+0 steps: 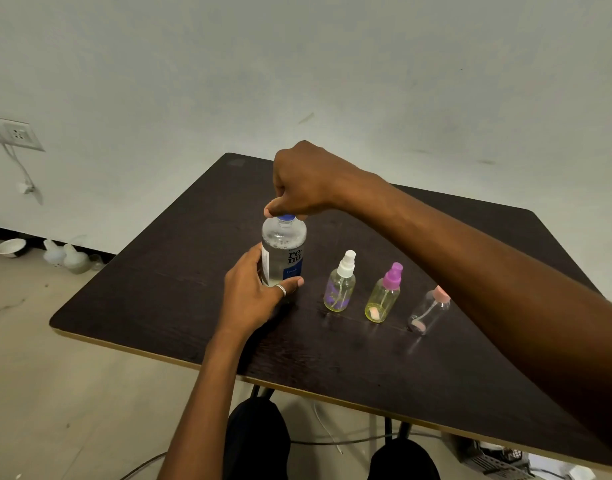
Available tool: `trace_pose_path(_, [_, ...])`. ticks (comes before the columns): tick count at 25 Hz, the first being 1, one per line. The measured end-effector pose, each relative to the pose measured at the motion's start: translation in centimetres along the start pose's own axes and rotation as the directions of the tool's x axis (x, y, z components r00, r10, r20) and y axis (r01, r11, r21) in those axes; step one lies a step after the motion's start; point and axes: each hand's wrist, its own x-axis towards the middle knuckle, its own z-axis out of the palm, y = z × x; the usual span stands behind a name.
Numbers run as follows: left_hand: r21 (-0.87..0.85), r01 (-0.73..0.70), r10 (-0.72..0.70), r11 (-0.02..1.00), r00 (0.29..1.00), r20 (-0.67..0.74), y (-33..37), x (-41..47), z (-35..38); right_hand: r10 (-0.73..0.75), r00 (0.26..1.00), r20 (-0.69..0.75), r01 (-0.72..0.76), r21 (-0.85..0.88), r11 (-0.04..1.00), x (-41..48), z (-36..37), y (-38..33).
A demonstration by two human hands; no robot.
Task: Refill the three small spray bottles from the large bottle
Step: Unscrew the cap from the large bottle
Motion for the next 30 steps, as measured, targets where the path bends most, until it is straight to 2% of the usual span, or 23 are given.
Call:
trace_pose_path(7, [0.011, -0.014, 0.014, 1.000, 1.000, -0.006, -0.1, 0.0, -0.1, -0.126, 0.987, 0.095, 0.130, -0.030, 0.991, 0.3, -0.7, 0.2])
trace_pose_path(21, [-0.003, -0.003, 0.003, 1.000, 1.000, 0.006, -0.1, 0.0, -0.1, -0.168, 0.970, 0.175, 0.156, 0.080, 0.984, -0.2, -1.3, 0.5])
trace_pose_path(25, [0.002, -0.006, 0.006, 1.000, 1.000, 0.002, 0.0, 0.0, 0.0, -0.107, 0.984, 0.139, 0.091, 0.113, 0.989, -0.7, -1.9, 0.6])
trace_pose_path(28, [0.000, -0.002, 0.002, 1.000, 1.000, 0.006, 0.1, 0.0, -0.1, 0.001, 0.997, 0.076, -0.006, 0.072, 0.997, -0.5, -1.9, 0.4])
trace_pose_path(30, [-0.006, 0.004, -0.004, 1.000, 1.000, 0.007, 0.0, 0.0, -0.1, 0.082, 0.993, 0.087, -0.087, 0.057, 0.995, -0.3, -1.4, 0.2])
